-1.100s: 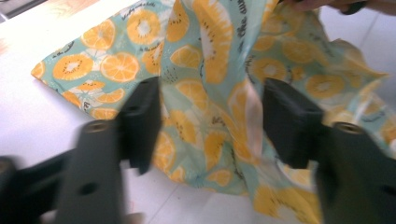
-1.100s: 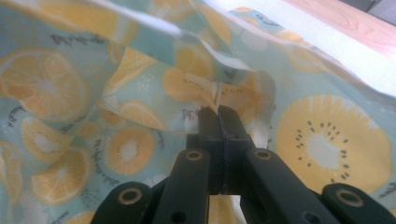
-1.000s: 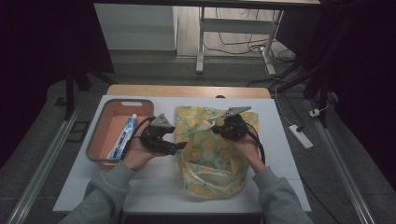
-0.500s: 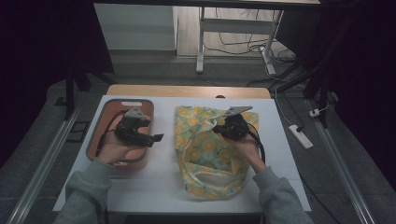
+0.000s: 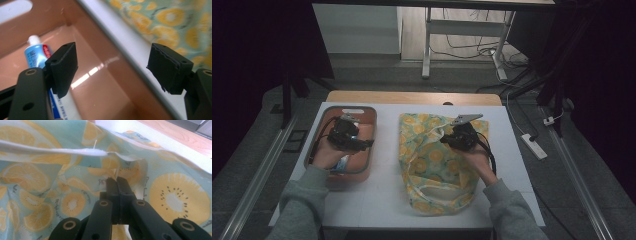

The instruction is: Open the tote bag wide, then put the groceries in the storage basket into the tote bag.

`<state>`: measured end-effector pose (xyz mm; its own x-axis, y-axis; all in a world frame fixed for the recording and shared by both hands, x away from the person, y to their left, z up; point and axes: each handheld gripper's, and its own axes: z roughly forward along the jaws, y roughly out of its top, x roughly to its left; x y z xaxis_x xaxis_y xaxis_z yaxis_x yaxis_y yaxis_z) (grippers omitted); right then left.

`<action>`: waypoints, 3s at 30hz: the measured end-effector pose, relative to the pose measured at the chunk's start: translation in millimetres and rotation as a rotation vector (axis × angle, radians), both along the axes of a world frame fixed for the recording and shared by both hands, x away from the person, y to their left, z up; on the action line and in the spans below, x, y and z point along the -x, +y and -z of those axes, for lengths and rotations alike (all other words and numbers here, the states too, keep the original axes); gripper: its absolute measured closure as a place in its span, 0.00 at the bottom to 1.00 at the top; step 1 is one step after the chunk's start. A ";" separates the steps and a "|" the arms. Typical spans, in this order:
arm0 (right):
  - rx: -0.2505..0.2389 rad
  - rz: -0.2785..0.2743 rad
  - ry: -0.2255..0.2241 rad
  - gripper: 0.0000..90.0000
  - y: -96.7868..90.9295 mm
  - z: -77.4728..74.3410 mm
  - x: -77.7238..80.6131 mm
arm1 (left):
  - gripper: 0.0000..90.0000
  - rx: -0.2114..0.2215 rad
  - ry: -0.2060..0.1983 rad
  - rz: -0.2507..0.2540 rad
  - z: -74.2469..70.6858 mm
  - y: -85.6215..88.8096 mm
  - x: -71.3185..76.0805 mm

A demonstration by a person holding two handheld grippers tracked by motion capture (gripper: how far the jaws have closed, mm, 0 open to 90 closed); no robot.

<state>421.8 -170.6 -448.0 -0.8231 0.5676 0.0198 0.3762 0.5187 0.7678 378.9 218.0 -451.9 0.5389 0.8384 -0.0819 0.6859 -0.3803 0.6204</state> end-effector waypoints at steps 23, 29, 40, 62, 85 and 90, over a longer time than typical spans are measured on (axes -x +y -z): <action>0.012 -0.012 0.013 1.00 1.5 3.5 1.0 | 0.25 -0.021 0.069 -0.129 21.4 32.3 -19.5; 0.018 -0.014 0.015 1.00 2.3 4.7 1.5 | 0.25 -0.037 0.080 -0.149 24.7 37.3 -21.1; 0.021 -0.012 0.018 1.00 2.6 5.3 1.8 | 0.24 -0.095 0.118 -0.177 34.3 41.0 -25.2; 0.027 -0.013 0.021 0.99 3.2 6.5 1.8 | 0.37 -0.151 0.282 -0.221 61.7 38.9 -48.5; 0.029 -0.010 0.019 1.00 1.6 7.2 1.4 | 0.81 -0.102 0.256 -0.203 52.6 49.2 -43.3; 0.028 -0.009 0.018 0.99 1.0 7.1 1.2 | 0.82 -0.061 0.230 -0.197 47.1 52.1 -40.9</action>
